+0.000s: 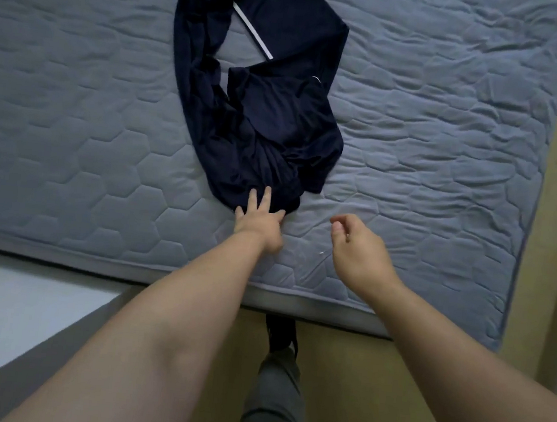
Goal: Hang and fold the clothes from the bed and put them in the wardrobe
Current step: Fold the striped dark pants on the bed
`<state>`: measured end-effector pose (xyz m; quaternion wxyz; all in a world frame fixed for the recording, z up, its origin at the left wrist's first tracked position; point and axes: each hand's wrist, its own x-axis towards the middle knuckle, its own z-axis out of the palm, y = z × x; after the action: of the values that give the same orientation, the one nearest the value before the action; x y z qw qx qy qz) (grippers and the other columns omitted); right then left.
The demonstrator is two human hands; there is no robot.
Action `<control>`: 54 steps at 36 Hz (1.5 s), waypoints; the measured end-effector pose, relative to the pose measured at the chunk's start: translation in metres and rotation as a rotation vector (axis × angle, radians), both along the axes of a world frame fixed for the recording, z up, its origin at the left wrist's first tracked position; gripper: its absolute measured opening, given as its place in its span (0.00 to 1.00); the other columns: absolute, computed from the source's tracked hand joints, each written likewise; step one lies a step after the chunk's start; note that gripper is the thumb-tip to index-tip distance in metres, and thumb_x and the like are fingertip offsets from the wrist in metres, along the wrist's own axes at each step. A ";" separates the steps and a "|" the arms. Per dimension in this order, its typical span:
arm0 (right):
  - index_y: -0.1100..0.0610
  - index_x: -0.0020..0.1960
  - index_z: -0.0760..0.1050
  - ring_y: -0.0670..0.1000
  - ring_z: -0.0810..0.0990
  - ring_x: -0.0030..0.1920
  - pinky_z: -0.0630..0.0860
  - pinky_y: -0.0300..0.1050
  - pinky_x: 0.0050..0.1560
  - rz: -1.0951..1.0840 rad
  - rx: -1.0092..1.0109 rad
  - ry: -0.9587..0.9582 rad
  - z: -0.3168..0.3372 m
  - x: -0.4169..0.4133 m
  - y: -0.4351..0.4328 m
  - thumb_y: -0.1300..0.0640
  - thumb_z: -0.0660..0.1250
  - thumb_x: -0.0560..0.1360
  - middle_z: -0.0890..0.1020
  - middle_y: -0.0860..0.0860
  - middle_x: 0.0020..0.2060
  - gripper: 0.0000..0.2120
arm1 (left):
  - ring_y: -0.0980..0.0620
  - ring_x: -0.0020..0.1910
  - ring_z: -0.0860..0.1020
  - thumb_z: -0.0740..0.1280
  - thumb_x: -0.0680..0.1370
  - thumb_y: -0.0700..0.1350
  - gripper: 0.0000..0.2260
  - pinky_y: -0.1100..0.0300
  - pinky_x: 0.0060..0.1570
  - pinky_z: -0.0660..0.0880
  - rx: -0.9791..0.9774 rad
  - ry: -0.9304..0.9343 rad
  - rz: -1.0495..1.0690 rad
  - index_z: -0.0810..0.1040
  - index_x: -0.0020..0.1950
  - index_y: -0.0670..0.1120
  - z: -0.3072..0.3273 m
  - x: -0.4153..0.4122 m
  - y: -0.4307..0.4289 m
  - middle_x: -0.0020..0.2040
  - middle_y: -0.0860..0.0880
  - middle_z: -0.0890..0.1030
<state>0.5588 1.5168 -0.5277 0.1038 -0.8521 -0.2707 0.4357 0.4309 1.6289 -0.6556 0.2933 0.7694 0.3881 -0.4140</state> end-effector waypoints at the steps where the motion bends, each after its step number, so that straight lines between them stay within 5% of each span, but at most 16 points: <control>1: 0.56 0.65 0.74 0.58 0.78 0.58 0.66 0.44 0.48 0.001 -0.009 0.001 -0.002 0.000 0.001 0.51 0.54 0.85 0.81 0.55 0.56 0.15 | 0.43 0.80 0.36 0.62 0.80 0.45 0.34 0.40 0.77 0.47 -0.008 -0.002 0.009 0.50 0.82 0.53 -0.004 -0.003 0.002 0.81 0.50 0.35; 3: 0.56 0.65 0.74 0.58 0.78 0.58 0.67 0.44 0.49 -0.002 -0.027 0.005 -0.003 0.001 0.003 0.51 0.54 0.85 0.82 0.55 0.57 0.16 | 0.46 0.81 0.43 0.62 0.78 0.42 0.34 0.44 0.78 0.50 -0.032 -0.057 0.120 0.50 0.82 0.47 -0.008 -0.008 0.006 0.82 0.51 0.45; 5: 0.55 0.66 0.74 0.58 0.78 0.59 0.67 0.44 0.49 -0.003 -0.040 0.009 0.001 0.002 0.005 0.50 0.54 0.85 0.82 0.55 0.58 0.16 | 0.46 0.77 0.59 0.65 0.77 0.41 0.30 0.51 0.74 0.60 -0.048 -0.189 0.324 0.61 0.79 0.44 -0.004 -0.013 0.011 0.79 0.47 0.61; 8: 0.55 0.67 0.73 0.58 0.78 0.59 0.69 0.45 0.51 0.007 -0.061 0.026 0.016 0.001 0.008 0.50 0.54 0.85 0.81 0.56 0.59 0.17 | 0.45 0.61 0.75 0.65 0.78 0.36 0.19 0.59 0.56 0.70 0.035 -0.371 0.593 0.73 0.68 0.43 0.014 -0.022 0.018 0.57 0.47 0.76; 11: 0.56 0.68 0.72 0.57 0.77 0.60 0.68 0.45 0.51 0.030 -0.081 0.049 0.034 -0.002 0.011 0.49 0.54 0.85 0.81 0.56 0.59 0.17 | 0.46 0.57 0.75 0.65 0.78 0.35 0.19 0.59 0.54 0.70 0.103 -0.427 0.622 0.71 0.68 0.43 0.034 -0.034 0.020 0.57 0.47 0.76; 16: 0.55 0.66 0.73 0.56 0.78 0.58 0.70 0.46 0.52 0.055 -0.057 0.050 0.046 -0.010 0.018 0.48 0.54 0.85 0.81 0.54 0.58 0.17 | 0.44 0.71 0.65 0.69 0.77 0.44 0.18 0.51 0.68 0.69 0.085 -0.363 0.296 0.75 0.66 0.53 0.036 -0.044 0.012 0.73 0.47 0.66; 19: 0.55 0.66 0.73 0.57 0.77 0.58 0.72 0.48 0.54 0.062 -0.058 0.037 0.039 -0.012 0.019 0.48 0.54 0.85 0.81 0.54 0.58 0.17 | 0.43 0.80 0.48 0.67 0.78 0.46 0.21 0.46 0.75 0.57 -0.004 -0.207 0.080 0.74 0.70 0.60 0.024 -0.036 0.001 0.82 0.49 0.48; 23: 0.54 0.65 0.73 0.56 0.77 0.58 0.73 0.49 0.55 0.050 -0.048 0.038 0.025 -0.011 0.015 0.48 0.53 0.85 0.80 0.54 0.58 0.16 | 0.39 0.79 0.35 0.60 0.79 0.39 0.31 0.36 0.76 0.47 -0.041 0.037 -0.008 0.58 0.80 0.57 0.001 -0.024 -0.010 0.80 0.49 0.31; 26: 0.54 0.65 0.73 0.55 0.77 0.57 0.71 0.48 0.52 0.059 -0.036 0.044 0.016 -0.007 0.009 0.48 0.53 0.85 0.80 0.53 0.57 0.16 | 0.39 0.80 0.44 0.61 0.78 0.39 0.33 0.39 0.77 0.50 0.033 0.018 0.068 0.52 0.81 0.46 -0.006 -0.019 -0.018 0.81 0.47 0.43; 29: 0.55 0.65 0.73 0.53 0.77 0.54 0.67 0.44 0.49 0.059 -0.032 0.051 0.018 0.000 -0.001 0.48 0.53 0.85 0.80 0.52 0.55 0.16 | 0.41 0.69 0.66 0.65 0.75 0.38 0.23 0.47 0.69 0.66 0.169 -0.139 0.165 0.68 0.70 0.41 0.001 -0.021 -0.015 0.70 0.43 0.65; 32: 0.55 0.64 0.73 0.54 0.77 0.56 0.68 0.45 0.50 0.045 -0.026 0.052 0.032 0.007 -0.010 0.48 0.54 0.85 0.80 0.52 0.53 0.16 | 0.41 0.57 0.74 0.65 0.74 0.32 0.15 0.50 0.58 0.73 0.169 -0.251 0.354 0.73 0.58 0.42 0.022 -0.032 -0.005 0.60 0.41 0.72; 35: 0.54 0.63 0.73 0.54 0.77 0.56 0.69 0.45 0.50 0.045 -0.020 0.058 0.054 0.014 -0.019 0.48 0.55 0.84 0.80 0.51 0.54 0.15 | 0.45 0.51 0.74 0.63 0.73 0.31 0.13 0.54 0.50 0.71 0.156 -0.342 0.545 0.71 0.53 0.46 0.060 -0.040 -0.004 0.57 0.42 0.75; 39: 0.54 0.64 0.73 0.54 0.78 0.54 0.70 0.44 0.49 0.099 0.000 0.069 0.098 0.021 -0.028 0.48 0.56 0.84 0.81 0.53 0.57 0.15 | 0.43 0.60 0.75 0.57 0.75 0.35 0.19 0.54 0.60 0.72 0.216 -0.499 0.636 0.78 0.62 0.47 0.138 -0.035 -0.011 0.62 0.44 0.78; 42: 0.53 0.67 0.72 0.52 0.78 0.48 0.72 0.43 0.43 0.143 0.037 0.081 0.141 0.023 -0.037 0.49 0.58 0.83 0.80 0.53 0.58 0.16 | 0.46 0.53 0.75 0.57 0.77 0.38 0.16 0.58 0.52 0.70 0.294 -0.606 0.590 0.84 0.53 0.49 0.212 -0.023 -0.026 0.50 0.47 0.75; 45: 0.53 0.70 0.70 0.54 0.79 0.54 0.74 0.44 0.48 0.205 0.113 0.079 0.190 0.027 -0.052 0.50 0.62 0.81 0.79 0.51 0.58 0.18 | 0.51 0.45 0.72 0.58 0.76 0.39 0.14 0.62 0.46 0.65 0.393 -0.776 0.597 0.82 0.44 0.51 0.300 -0.008 -0.046 0.41 0.52 0.71; 54: 0.46 0.71 0.65 0.48 0.81 0.55 0.79 0.50 0.56 0.441 0.427 0.245 0.341 0.026 -0.122 0.41 0.73 0.72 0.79 0.45 0.58 0.31 | 0.58 0.47 0.74 0.58 0.72 0.43 0.11 0.72 0.47 0.67 0.544 -1.142 0.583 0.79 0.46 0.51 0.538 0.022 -0.129 0.47 0.50 0.78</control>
<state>0.5851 1.3946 -0.1869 0.2150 -0.6732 -0.5194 0.4805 0.4530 1.4999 -0.1181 0.3477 0.7771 0.4539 0.2629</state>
